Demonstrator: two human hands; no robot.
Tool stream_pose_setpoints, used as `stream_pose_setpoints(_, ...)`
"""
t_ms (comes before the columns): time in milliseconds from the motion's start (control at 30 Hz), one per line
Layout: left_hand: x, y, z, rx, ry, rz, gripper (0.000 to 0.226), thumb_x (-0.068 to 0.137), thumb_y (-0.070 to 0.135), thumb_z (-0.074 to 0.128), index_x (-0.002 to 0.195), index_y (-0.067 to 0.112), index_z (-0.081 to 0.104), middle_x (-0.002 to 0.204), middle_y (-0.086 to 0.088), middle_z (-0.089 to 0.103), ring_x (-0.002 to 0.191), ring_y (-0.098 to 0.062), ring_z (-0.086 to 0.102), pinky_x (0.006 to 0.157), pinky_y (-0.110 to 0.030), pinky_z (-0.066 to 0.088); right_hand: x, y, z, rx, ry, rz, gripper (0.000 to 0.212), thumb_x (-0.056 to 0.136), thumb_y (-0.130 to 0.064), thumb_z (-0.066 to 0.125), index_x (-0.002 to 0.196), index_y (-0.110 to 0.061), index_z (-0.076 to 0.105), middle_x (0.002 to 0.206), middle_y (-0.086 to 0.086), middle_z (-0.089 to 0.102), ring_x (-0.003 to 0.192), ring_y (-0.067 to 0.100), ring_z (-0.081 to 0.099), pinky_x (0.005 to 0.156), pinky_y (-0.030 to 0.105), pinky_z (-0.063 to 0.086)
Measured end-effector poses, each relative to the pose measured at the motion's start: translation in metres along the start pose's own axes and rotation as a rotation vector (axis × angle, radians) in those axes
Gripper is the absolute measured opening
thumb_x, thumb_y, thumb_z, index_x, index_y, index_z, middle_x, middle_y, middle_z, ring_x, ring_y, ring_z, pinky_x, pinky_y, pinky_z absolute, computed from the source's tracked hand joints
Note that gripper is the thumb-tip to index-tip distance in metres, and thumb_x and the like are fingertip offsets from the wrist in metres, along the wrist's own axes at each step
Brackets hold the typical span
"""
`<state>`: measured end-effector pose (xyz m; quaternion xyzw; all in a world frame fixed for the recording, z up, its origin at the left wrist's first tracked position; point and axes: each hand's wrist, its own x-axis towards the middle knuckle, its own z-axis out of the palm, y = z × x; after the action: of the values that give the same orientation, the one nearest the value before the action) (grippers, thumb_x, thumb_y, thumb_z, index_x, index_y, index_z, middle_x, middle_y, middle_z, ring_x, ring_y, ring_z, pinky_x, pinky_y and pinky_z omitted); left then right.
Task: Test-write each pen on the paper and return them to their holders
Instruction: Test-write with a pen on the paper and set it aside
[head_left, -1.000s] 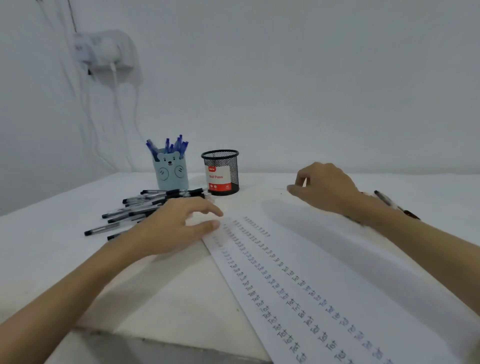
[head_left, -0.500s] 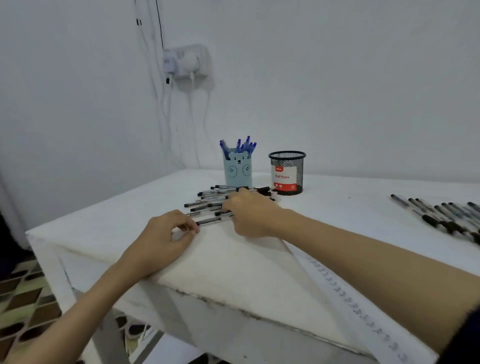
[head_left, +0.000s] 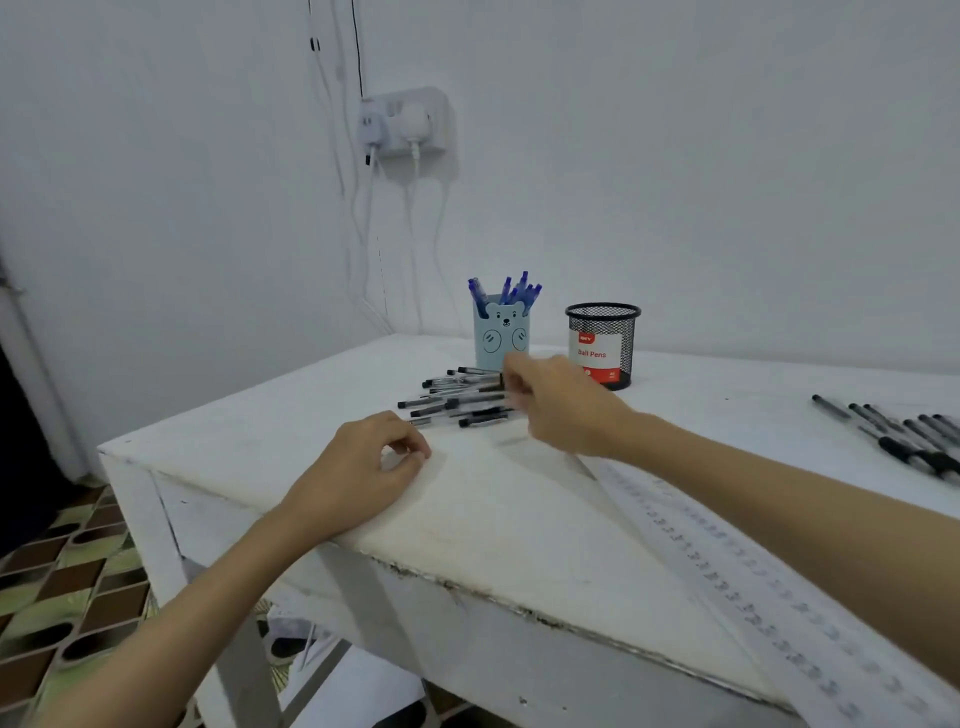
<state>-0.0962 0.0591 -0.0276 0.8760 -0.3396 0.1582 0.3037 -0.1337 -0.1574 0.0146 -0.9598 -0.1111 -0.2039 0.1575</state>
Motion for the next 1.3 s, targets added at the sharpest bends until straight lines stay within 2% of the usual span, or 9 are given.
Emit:
stream_pose_setpoints(133,0.005,0.011,0.0,0.011,-0.016,0.057,0.014,0.089,0.016,0.059,0.085,0.026,0.067,0.093,0.016,0.062,0.091,0.004,0.056,0.073,-0.005,0.036,-0.011,0.013,-0.049,0.228,0.101,0.204,0.024,0.092,-0.002,0.045,0.1,-0.013,0.064,0.08,0.008,0.059,0.067,0.018,0.051,0.057,0.025,0.039)
stream_pose_setpoints(233,0.014,0.034,0.012,-0.038,-0.046,0.126,0.013,0.089,0.02,0.058,0.087,0.029,0.066,0.093,0.021,0.061,0.093,0.007,0.053,0.075,-0.004,0.034,-0.031,0.028,-0.083,0.621,-0.026,0.343,0.023,0.096,-0.012,0.044,0.085,-0.01,0.064,0.058,-0.001,0.042,0.053,0.013,0.037,0.053,0.024,0.03)
stream_pose_setpoints(400,0.033,0.08,0.045,-0.061,-0.207,0.256,0.014,0.092,0.036,0.053,0.099,0.032,0.064,0.105,0.023,0.059,0.103,0.006,0.05,0.088,-0.016,0.038,-0.067,0.05,-0.117,1.001,0.033,0.576,0.066,0.077,-0.077,0.041,0.052,-0.017,0.03,0.052,-0.002,0.02,0.05,0.016,0.017,0.052,0.028,0.02)
stream_pose_setpoints(667,0.051,0.121,0.085,-0.073,-0.427,0.238,0.034,0.092,0.048,0.049,0.123,0.037,0.054,0.128,0.021,0.051,0.118,0.001,0.046,0.101,-0.025,0.038,-0.103,0.066,-0.127,1.437,0.162,0.592,0.056,0.076,-0.063,0.035,0.051,-0.019,0.01,0.045,-0.003,0.007,0.047,0.015,0.004,0.041,0.023,0.015)
stream_pose_setpoints(833,0.05,0.129,0.079,0.084,-0.447,0.298,0.037,0.086,0.056,0.049,0.119,0.038,0.054,0.114,0.02,0.048,0.105,0.0,0.047,0.09,-0.021,0.038,-0.103,0.069,-0.115,1.347,0.276,0.659,0.058,0.086,-0.055,0.053,0.049,-0.012,0.042,0.042,0.0,0.033,0.036,0.013,0.023,0.042,0.022,0.026)
stream_pose_setpoints(967,0.05,0.132,0.07,0.113,-0.466,0.345,0.03,0.09,0.045,0.051,0.119,0.036,0.055,0.115,0.017,0.052,0.103,0.001,0.048,0.086,-0.014,0.037,-0.105,0.078,-0.11,1.161,0.126,0.631,0.062,0.096,-0.037,0.032,0.065,0.0,0.07,0.068,0.018,0.065,0.057,0.025,0.056,0.059,0.028,0.045)
stream_pose_setpoints(1133,0.066,0.127,0.069,0.092,-0.441,0.325,0.021,0.095,0.029,0.049,0.113,0.036,0.057,0.117,0.016,0.051,0.111,-0.002,0.046,0.099,-0.025,0.036,-0.11,0.088,-0.107,0.791,0.009,0.633,0.074,0.095,-0.059,0.031,0.091,0.006,0.067,0.078,0.022,0.07,0.062,0.027,0.066,0.066,0.029,0.052)
stream_pose_setpoints(1233,0.083,0.128,0.081,0.069,-0.405,0.303,0.021,0.095,0.024,0.048,0.109,0.035,0.06,0.117,0.013,0.055,0.109,-0.002,0.049,0.091,-0.023,0.039,-0.107,0.086,-0.097,0.671,0.135,0.58,0.032,0.088,-0.031,0.064,0.074,-0.003,0.065,0.069,0.013,0.065,0.056,0.02,0.059,0.058,0.024,0.047)
stream_pose_setpoints(1300,0.093,0.129,0.091,0.054,-0.369,0.296,0.02,0.095,0.022,0.049,0.108,0.03,0.062,0.113,0.012,0.058,0.105,-0.002,0.051,0.08,-0.016,0.038,-0.102,0.087,-0.087,0.666,0.212,0.564,0.032,0.087,-0.02,0.065,0.059,-0.006,0.055,0.057,0.01,0.052,0.045,0.017,0.044,0.047,0.023,0.036)
